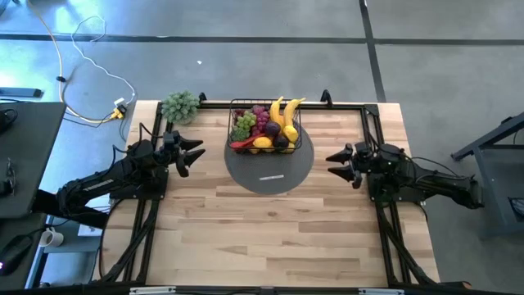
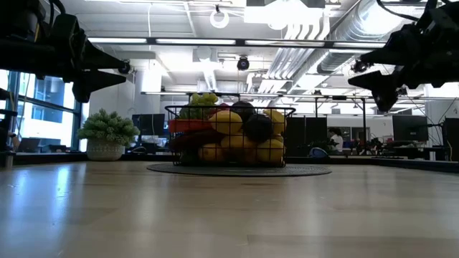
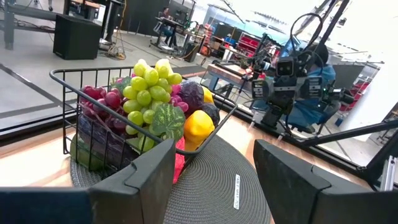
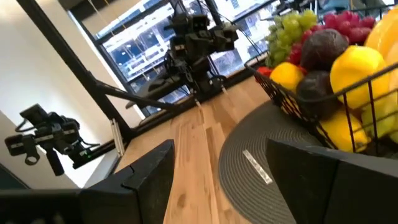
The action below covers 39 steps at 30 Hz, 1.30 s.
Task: Build produce basket
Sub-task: Return to Home Position
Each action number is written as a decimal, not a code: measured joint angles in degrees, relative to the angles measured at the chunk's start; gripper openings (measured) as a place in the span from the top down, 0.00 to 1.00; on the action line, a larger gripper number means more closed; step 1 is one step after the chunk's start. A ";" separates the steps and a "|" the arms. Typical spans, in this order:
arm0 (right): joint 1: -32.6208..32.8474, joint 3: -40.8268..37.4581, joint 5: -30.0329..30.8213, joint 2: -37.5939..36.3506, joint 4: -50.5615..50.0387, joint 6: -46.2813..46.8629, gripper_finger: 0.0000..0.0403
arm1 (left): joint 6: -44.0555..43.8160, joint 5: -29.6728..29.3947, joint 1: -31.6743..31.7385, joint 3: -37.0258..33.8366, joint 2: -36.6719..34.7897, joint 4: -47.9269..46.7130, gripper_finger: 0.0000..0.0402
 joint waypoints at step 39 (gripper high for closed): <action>0.00 0.00 0.05 0.02 -1.60 0.02 0.42 | 0.01 0.01 0.01 0.04 0.01 0.00 0.49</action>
